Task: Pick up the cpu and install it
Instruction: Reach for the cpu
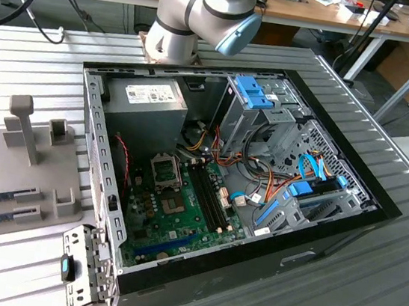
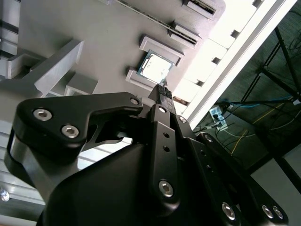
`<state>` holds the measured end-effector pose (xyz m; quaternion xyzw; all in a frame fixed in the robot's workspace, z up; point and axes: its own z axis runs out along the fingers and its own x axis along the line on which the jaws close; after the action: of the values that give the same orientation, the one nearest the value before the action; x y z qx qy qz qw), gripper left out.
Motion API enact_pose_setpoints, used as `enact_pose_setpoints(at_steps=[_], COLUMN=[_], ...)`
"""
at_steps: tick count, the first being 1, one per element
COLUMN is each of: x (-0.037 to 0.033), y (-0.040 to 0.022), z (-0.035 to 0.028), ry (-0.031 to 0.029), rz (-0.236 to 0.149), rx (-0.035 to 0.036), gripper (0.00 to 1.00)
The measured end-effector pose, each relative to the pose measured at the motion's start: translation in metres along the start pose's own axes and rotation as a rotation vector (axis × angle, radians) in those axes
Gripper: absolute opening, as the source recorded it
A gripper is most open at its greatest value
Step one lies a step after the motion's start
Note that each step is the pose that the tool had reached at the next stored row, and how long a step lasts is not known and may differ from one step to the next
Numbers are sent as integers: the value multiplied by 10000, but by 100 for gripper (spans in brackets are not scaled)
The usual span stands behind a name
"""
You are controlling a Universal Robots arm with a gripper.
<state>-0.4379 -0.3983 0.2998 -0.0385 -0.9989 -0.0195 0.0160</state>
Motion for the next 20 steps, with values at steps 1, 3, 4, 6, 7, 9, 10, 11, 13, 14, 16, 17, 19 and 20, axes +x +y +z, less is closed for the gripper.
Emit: enact_pose_setpoints(at_steps=[1, 3, 4, 6, 7, 9, 10, 11, 13, 14, 16, 17, 19, 20], x=[0, 0, 0, 0, 0, -1, -1, -1, -1, -1, -1, -1, -1, -1], y=[0, 0, 0, 0, 0, -1, -1, -1, -1, -1, -1, -1, -2, -2], z=[2, 12, 12, 16, 18, 26, 26, 28, 31, 32, 34, 35, 41, 47], ry=[0, -1, 0, 0, 0, 0, 0, 0, 0, -1, 0, 0, 0, 0], rz=[0, 0, 0, 0, 1, 1, 0, 0, 0, 0, 0, 1, 0, 0], rx=[0, 0, 0, 0, 0, 0, 0, 0, 0, 0, 0, 0, 0, 0], gripper=[11, 11, 11, 11, 11, 11, 11, 11, 11, 11, 11, 11, 11, 11])
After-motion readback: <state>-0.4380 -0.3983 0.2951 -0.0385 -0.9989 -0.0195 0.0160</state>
